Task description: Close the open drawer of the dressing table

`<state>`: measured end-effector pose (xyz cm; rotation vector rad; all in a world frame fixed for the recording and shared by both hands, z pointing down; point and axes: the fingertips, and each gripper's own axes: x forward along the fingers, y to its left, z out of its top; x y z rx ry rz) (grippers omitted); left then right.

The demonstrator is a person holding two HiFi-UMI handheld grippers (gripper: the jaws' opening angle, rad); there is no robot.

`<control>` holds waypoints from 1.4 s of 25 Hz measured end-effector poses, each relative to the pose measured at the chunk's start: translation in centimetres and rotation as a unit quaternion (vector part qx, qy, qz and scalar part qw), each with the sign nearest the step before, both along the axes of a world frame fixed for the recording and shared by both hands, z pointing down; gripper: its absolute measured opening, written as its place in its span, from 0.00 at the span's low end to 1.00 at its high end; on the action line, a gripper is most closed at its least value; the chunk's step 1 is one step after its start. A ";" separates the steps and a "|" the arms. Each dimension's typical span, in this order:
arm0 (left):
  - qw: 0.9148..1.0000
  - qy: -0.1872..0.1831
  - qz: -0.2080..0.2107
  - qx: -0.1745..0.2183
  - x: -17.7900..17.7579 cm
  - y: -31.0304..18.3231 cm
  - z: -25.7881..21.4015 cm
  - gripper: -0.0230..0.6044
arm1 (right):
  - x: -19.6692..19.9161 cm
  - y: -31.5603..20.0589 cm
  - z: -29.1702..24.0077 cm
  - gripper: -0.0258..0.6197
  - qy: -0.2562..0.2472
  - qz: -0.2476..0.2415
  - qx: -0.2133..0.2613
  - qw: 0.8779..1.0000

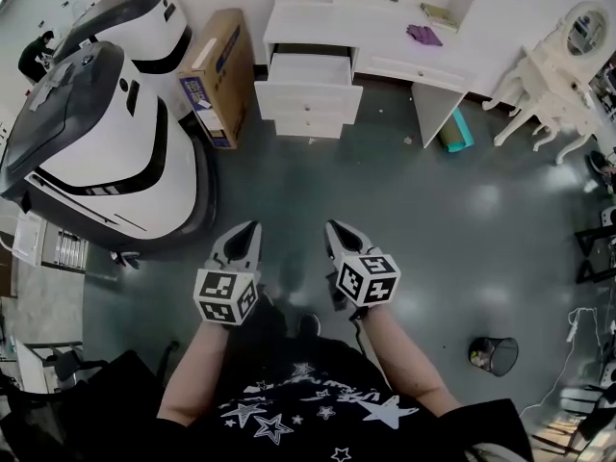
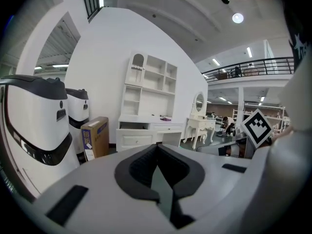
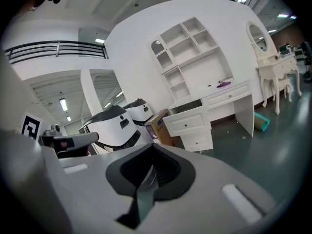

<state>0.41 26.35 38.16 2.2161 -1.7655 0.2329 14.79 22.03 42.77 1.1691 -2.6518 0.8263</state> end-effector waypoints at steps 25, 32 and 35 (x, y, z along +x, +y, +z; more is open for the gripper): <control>0.997 0.019 0.072 -0.009 -9.2 -22.9 2.5 0.05 | -5.3 -20.8 1.2 0.05 0.053 0.144 0.008 0.988; 0.995 0.027 0.091 -0.028 -12.6 -27.5 4.6 0.05 | -8.4 -25.1 2.1 0.05 0.055 0.179 -0.004 0.982; 0.994 0.037 0.098 -0.031 -13.7 -29.3 5.2 0.05 | -9.2 -26.4 2.8 0.05 0.064 0.193 -0.007 0.979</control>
